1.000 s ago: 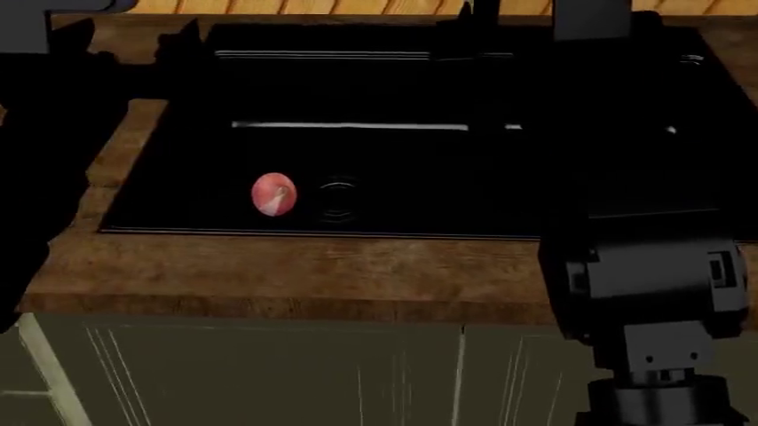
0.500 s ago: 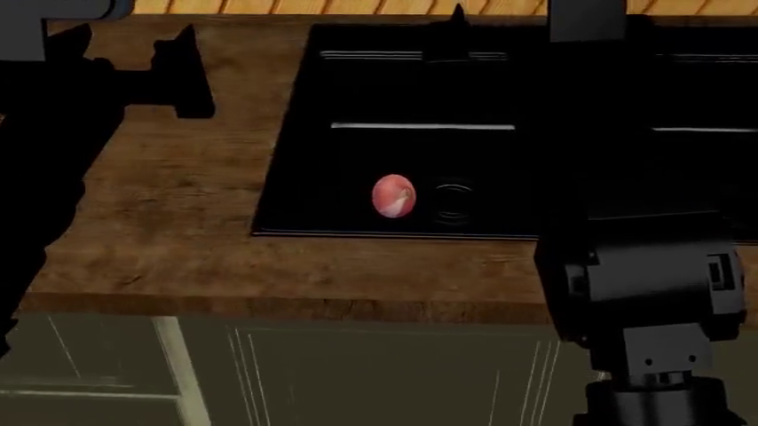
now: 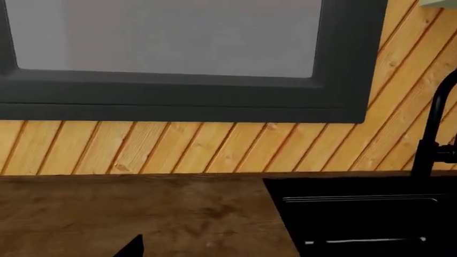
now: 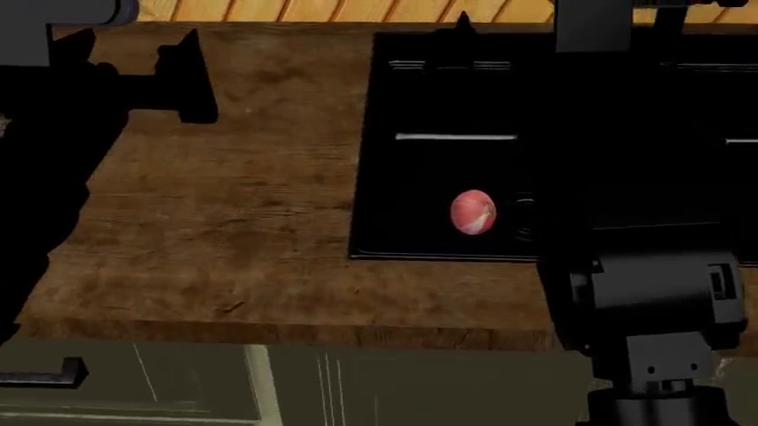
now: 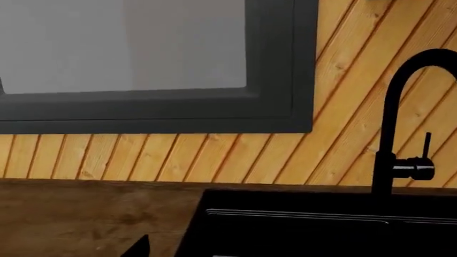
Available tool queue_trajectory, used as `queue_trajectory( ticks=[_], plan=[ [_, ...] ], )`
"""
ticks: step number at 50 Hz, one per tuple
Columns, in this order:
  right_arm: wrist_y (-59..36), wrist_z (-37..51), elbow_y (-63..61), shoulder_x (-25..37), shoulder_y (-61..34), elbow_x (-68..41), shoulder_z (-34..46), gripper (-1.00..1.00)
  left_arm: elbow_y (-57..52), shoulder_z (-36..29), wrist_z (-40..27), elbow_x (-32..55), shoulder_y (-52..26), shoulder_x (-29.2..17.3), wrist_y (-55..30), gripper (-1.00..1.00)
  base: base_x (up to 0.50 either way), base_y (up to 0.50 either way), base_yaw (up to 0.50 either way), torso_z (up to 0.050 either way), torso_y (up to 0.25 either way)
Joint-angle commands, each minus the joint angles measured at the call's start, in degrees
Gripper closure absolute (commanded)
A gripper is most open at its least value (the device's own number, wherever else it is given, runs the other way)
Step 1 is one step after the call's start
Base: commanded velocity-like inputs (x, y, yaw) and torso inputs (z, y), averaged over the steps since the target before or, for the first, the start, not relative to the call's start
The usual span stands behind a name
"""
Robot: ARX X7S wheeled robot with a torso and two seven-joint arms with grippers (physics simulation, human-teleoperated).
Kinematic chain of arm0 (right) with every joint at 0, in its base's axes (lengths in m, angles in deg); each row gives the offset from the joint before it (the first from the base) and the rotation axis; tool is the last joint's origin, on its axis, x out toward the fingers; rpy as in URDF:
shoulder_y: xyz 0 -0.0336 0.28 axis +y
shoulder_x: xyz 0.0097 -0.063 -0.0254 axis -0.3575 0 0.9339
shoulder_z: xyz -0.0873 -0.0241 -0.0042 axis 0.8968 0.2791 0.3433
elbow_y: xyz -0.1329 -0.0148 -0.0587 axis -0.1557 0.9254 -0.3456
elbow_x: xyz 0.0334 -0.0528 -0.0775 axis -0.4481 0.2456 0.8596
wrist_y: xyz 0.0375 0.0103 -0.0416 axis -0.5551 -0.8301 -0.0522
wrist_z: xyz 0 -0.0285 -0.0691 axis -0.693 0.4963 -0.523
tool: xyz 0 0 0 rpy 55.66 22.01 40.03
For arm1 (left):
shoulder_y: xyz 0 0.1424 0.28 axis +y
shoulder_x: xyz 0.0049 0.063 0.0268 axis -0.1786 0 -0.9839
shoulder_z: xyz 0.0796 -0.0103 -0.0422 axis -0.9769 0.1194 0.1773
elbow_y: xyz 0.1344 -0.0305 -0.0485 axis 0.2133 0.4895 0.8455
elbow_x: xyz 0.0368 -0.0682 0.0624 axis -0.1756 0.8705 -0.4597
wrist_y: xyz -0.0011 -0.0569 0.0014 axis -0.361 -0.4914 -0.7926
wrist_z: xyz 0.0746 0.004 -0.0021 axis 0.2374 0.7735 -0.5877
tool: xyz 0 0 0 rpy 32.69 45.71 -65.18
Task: Pick the onion from the sink and place it on the plate located on the counter
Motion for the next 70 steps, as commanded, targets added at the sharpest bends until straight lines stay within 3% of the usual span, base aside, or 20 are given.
queue_trajectory(
  ticks=[1, 50, 59, 70],
  plan=[
    [-0.16, 0.38, -0.13, 0.17, -0.03, -0.14, 0.08, -1.0, 1.76, -0.24, 0.14, 0.25, -0.14, 0.31, 1.71, -1.0, 0.5, 0.0, 0.0, 0.0, 0.0],
    [-0.91, 1.68, -1.95, 0.87, 1.43, -1.71, 0.15, -1.0, -0.92, -0.72, -0.64, 2.62, 1.63, -0.76, 0.36, -1.0, 0.5, 0.0, 0.0, 0.0, 0.001],
    [-2.41, 1.83, -4.06, 1.31, 2.2, -2.52, 0.25, -1.0, -2.27, -1.28, -1.29, 2.96, 2.06, -1.01, -1.48, -1.0, 0.0, 0.0, 0.0, 0.0, -0.012],
    [-2.84, 1.4, -3.86, 1.48, 2.07, -2.75, 0.87, -1.0, -3.32, -1.29, -1.95, 3.68, 2.06, -1.06, -2.72, -1.0, 0.0, 0.0, 0.0, 0.0, -0.231]
  ],
)
